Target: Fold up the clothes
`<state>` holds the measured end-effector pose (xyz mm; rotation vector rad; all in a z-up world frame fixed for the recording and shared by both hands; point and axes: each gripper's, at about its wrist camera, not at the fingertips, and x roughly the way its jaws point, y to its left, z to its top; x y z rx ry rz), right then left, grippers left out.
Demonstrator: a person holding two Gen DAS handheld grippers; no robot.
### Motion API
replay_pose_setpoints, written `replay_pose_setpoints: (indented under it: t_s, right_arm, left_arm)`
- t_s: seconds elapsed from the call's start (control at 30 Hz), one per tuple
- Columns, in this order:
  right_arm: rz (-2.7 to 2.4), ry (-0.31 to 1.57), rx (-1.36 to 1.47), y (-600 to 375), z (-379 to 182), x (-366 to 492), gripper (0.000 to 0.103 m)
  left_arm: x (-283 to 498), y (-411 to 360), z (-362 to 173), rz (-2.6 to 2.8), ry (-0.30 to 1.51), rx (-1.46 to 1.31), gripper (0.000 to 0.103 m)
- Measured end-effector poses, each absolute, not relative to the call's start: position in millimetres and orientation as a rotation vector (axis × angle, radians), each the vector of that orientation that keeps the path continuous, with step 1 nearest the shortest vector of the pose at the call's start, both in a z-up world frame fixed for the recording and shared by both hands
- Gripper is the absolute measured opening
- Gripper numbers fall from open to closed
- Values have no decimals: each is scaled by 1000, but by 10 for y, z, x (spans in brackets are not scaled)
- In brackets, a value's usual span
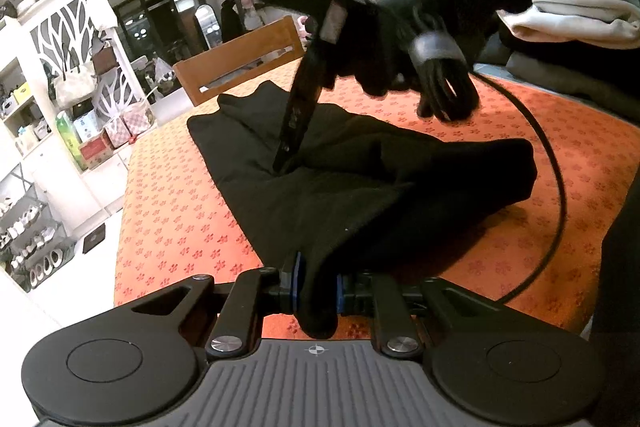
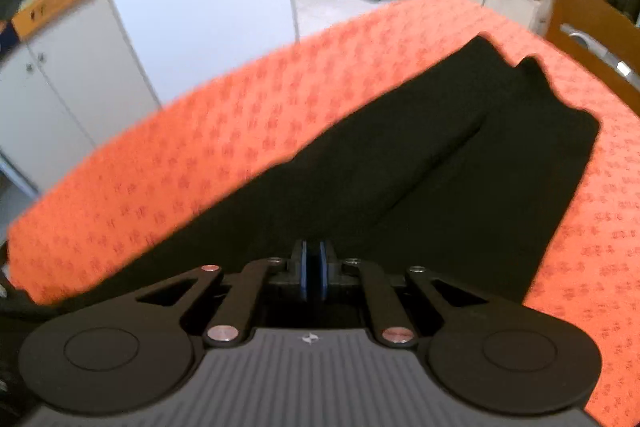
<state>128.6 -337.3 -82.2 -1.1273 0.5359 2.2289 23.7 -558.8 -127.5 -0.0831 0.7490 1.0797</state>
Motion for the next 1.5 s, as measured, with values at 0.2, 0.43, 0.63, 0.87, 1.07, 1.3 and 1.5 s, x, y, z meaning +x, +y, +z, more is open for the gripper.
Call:
replay_pose_setpoints:
  t_s: [0.2,0.43,0.63,0.87,1.07,1.3,1.5]
  right_arm:
    - [2263,519,-1097,-3298,-670,1211,8]
    - [2288,470,-1137,-3320,-746,1020,9]
    - [2285,506,-1076,-3351,-644,1121,10]
    - [2258,547,-1010,-3395,-522,1326,10]
    - [2121,605,-977,-3432,-560,1803,10]
    - [2024,686,-947,-3401,-897,2089,10]
    - [2090,629,-889,-3695,-653,2138,14]
  left_arm:
    - [249,-5585,-1279,1083,754,-84,20]
    - [259,-5587,-1278,1083,760,-83,20]
    - [264,-5601,-1274,1087,760,-89,20]
    - [258,-5622,-1265,1086,751,-102,20]
    - [243,-5610,-1266,1075,754,-102,20]
    - [222,-5585,-1282,1046,770,-83,20]
    - [208,-5572,-1297,1009,782,-49,21]
